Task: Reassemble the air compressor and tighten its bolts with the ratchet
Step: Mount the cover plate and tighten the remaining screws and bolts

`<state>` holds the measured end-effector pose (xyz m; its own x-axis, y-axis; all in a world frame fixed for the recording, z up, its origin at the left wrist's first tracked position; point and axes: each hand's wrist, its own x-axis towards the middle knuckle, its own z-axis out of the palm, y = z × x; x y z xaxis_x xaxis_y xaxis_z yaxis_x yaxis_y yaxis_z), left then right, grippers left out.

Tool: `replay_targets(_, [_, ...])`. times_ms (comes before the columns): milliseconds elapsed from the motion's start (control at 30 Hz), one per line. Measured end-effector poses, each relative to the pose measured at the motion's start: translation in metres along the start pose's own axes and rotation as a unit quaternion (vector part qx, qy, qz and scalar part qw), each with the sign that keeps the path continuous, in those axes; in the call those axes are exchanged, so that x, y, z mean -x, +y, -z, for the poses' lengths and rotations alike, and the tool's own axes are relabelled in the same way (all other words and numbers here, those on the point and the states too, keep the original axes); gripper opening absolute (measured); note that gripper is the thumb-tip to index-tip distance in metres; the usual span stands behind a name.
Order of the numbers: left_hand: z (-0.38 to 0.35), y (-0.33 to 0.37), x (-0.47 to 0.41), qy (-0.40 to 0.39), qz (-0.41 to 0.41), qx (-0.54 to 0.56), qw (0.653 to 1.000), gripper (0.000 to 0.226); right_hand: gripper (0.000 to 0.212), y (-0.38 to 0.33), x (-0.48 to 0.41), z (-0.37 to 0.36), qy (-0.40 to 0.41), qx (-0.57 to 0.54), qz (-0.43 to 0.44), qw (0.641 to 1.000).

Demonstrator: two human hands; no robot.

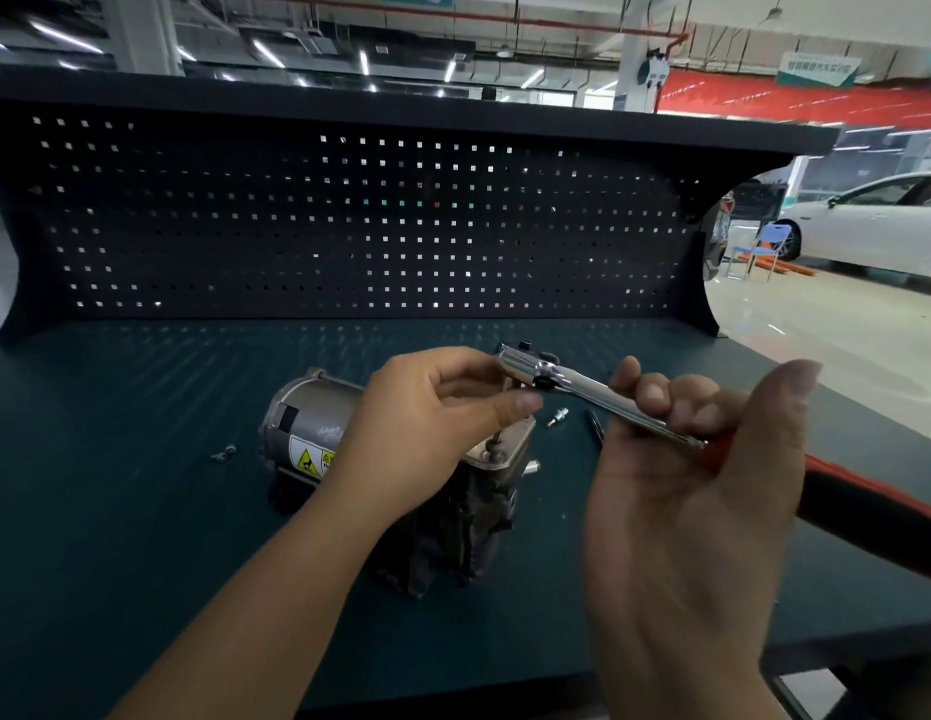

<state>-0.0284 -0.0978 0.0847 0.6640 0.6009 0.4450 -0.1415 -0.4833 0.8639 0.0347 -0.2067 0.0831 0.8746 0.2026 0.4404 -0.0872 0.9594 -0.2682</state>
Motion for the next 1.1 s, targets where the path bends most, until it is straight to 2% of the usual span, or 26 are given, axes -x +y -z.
replay_targets(133, [-0.001, 0.0, 0.004, 0.01, 0.022, 0.031, 0.999, 0.013, 0.042, 0.0, -0.007, 0.001, -0.004, -0.005, -0.029, 1.0])
replay_targets(233, [0.0, -0.001, 0.005, 0.013, 0.026, 0.033, 0.999, 0.025, 0.044, 0.004, -0.031, 0.007, -0.014, -0.043, -0.093, 0.995])
replay_targets(333, [0.003, -0.001, 0.005, 0.0, 0.025, 0.028, 0.999, 0.028, 0.042, 0.024, -0.068, 0.016, 0.02, -0.074, -0.199, 0.977])
replay_targets(433, [0.004, -0.001, 0.004, -0.017, 0.023, 0.02, 0.999, 0.024, 0.036, 0.057, -0.096, 0.021, 0.06, 0.065, -0.275, 0.957])
replay_targets(533, [0.005, 0.0, 0.005, -0.032, 0.015, 0.026, 0.999, 0.018, 0.027, 0.083, -0.112, 0.021, 0.018, 0.199, -0.325, 0.924])
replay_targets(600, [0.006, 0.001, 0.006, -0.042, 0.014, 0.033, 0.998, 0.019, 0.026, 0.087, -0.12, 0.021, -0.024, 0.233, -0.373, 0.898])
replay_targets(667, [0.007, 0.0, 0.006, -0.042, 0.016, 0.029, 0.999, 0.024, 0.024, 0.08, -0.126, 0.023, -0.032, 0.216, -0.39, 0.895])
replay_targets(767, [0.008, -0.001, 0.007, -0.034, 0.009, 0.018, 0.999, 0.03, 0.022, 0.06, -0.118, 0.029, -0.01, 0.152, -0.321, 0.935])
replay_targets(900, [0.008, -0.001, 0.008, -0.024, 0.006, 0.016, 1.0, 0.038, 0.017, 0.018, -0.087, 0.038, -0.009, 0.108, -0.129, 0.986])
replay_targets(967, [0.005, -0.001, 0.008, -0.011, 0.009, 0.016, 1.0, 0.037, 0.013, -0.001, -0.067, 0.04, -0.031, 0.131, -0.024, 0.991])
replay_targets(1067, [0.001, 0.0, 0.008, 0.016, 0.013, 0.006, 1.0, 0.037, 0.05, -0.016, -0.03, 0.036, -0.093, 0.18, 0.149, 0.968])
replay_targets(1100, [0.0, 0.001, 0.008, 0.023, 0.014, 0.0, 1.0, 0.037, 0.055, -0.017, -0.019, 0.033, -0.112, 0.198, 0.2, 0.953])
